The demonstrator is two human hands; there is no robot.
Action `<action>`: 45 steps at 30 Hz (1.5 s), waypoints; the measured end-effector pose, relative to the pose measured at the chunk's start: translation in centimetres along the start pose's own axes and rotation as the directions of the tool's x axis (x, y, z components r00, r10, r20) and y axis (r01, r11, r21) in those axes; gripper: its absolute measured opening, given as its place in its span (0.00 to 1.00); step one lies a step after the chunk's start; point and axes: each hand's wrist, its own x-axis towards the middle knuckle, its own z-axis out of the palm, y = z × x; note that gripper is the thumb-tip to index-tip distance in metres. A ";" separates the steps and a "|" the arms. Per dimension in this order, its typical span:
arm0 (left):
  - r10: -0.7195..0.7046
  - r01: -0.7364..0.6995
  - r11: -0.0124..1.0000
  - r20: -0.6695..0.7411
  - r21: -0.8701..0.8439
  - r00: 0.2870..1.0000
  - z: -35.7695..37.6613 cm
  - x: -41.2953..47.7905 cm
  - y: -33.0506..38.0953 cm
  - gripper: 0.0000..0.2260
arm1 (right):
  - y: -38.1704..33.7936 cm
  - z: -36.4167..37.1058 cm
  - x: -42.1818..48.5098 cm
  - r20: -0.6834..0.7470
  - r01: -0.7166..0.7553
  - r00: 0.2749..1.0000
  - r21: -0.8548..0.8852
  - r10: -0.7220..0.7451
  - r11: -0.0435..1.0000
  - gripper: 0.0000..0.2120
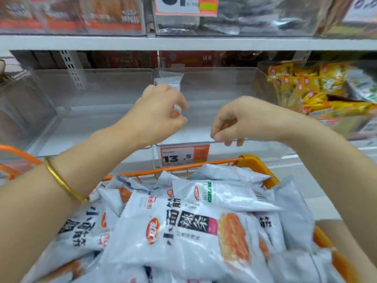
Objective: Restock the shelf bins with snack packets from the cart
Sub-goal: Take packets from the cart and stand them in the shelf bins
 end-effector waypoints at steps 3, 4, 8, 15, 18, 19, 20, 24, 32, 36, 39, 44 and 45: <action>0.105 -0.089 0.990 0.151 -0.108 0.983 -0.8 -0.7 2.4 0.06 | 0.3 0.6 -2.4 0.146 0.015 0.989 -0.115 0.002 0.993 0.07; 0.107 -0.077 0.987 0.219 -0.142 0.970 -1.0 -0.9 3.1 0.05 | 0.4 0.9 -2.8 0.188 0.017 0.982 -0.131 0.008 0.991 0.09; 0.072 0.030 0.973 0.421 -0.231 0.904 -1.1 -1.5 4.0 0.08 | 0.8 2.5 -3.1 0.220 0.072 0.975 -0.128 -0.042 0.989 0.09; 0.025 0.128 0.913 0.367 -0.387 0.930 -1.2 -1.7 3.2 0.07 | 1.4 1.4 -2.3 -0.063 0.094 0.995 0.190 -0.083 0.977 0.05; -0.056 0.154 0.882 0.224 -0.446 0.973 -1.8 -1.0 2.9 0.02 | 1.2 1.0 -1.4 -0.097 0.119 0.991 0.376 -0.089 0.919 0.09; -0.079 0.159 0.873 0.188 -0.460 0.979 -2.0 -0.8 2.8 0.01 | 1.3 1.0 -0.9 -0.083 0.112 0.993 0.455 -0.083 0.883 0.13; -0.099 0.163 0.860 0.156 -0.483 0.983 -2.1 -0.6 2.6 0.04 | 1.4 1.0 -0.2 -0.064 0.087 0.996 0.524 -0.063 0.847 0.16; -0.161 0.192 0.703 0.109 -0.685 0.981 -2.3 0.1 1.5 0.07 | 1.9 1.4 2.5 0.137 -0.082 0.990 0.719 -0.024 0.691 0.26; -0.398 0.271 0.750 -0.084 -0.603 0.914 -0.8 1.2 -1.3 0.13 | 2.0 0.9 6.5 0.325 -0.317 0.944 0.842 0.060 0.437 0.15; -0.246 0.247 0.968 0.024 -0.043 0.969 -0.5 0.9 -2.3 0.18 | 2.8 0.6 9.9 0.310 -0.435 0.885 0.818 0.348 0.376 0.07; -0.237 0.236 0.971 0.159 0.028 0.958 0.4 0.5 -2.6 0.20 | 2.3 1.3 12.8 0.169 -0.355 0.891 0.839 0.421 0.413 0.04; -0.187 0.180 0.982 0.162 0.059 0.969 1.3 0.1 -3.6 0.24 | 1.3 4.0 17.6 -0.083 -0.290 0.868 0.716 0.490 0.635 0.18; -0.185 0.178 0.983 0.167 0.054 0.969 1.4 0.1 -3.8 0.25 | 1.3 4.5 18.3 -0.104 -0.293 0.866 0.685 0.488 0.667 0.18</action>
